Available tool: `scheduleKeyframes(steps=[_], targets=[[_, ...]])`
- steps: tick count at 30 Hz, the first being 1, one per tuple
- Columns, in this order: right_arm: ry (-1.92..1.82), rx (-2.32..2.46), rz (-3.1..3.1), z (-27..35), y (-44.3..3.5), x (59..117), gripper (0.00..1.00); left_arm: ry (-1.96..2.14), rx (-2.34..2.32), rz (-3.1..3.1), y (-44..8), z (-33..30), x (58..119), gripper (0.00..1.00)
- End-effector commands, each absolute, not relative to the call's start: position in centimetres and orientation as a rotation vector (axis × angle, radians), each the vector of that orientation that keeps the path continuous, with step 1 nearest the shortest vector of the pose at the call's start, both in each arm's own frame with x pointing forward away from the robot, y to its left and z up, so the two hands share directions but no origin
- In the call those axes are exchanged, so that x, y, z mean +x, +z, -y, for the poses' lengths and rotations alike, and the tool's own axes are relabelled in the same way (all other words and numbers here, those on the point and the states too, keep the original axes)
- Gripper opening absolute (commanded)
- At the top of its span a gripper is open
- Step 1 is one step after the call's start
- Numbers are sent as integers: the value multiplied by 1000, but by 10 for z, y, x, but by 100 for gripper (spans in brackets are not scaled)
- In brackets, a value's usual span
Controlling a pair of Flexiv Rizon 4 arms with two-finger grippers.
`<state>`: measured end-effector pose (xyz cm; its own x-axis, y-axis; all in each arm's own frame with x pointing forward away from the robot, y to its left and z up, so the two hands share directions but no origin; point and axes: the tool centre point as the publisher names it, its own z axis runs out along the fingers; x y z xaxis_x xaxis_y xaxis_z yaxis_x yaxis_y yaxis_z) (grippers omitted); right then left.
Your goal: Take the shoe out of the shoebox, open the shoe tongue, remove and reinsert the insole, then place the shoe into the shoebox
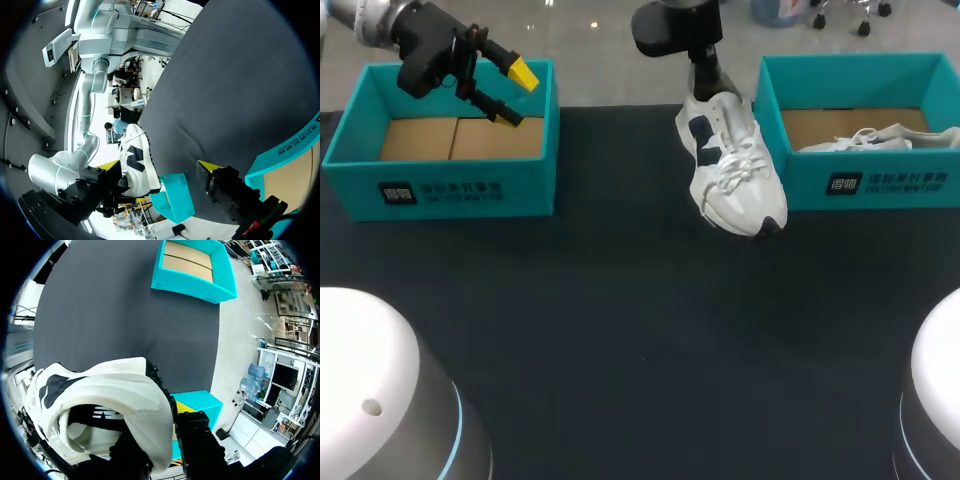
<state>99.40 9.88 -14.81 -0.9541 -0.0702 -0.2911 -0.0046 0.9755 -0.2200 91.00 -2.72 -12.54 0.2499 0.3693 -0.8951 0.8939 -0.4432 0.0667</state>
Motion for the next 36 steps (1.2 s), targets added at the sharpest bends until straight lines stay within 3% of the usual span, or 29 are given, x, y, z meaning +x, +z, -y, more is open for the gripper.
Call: scheduleKeyframes(steps=[1, 23, 36], targets=[[-310, -61, -2836, -81, -151, 1009, 0, -1148, 1939, -1147, -125, 27, 910, 100], [-280, 42, -2873, -67, -154, 1021, 0, -1148, 1939, -1147, -125, 27, 910, 100], [-322, 105, -2847, 23, -148, 1075, 0, -1148, 1939, -1147, -125, 27, 910, 100]])
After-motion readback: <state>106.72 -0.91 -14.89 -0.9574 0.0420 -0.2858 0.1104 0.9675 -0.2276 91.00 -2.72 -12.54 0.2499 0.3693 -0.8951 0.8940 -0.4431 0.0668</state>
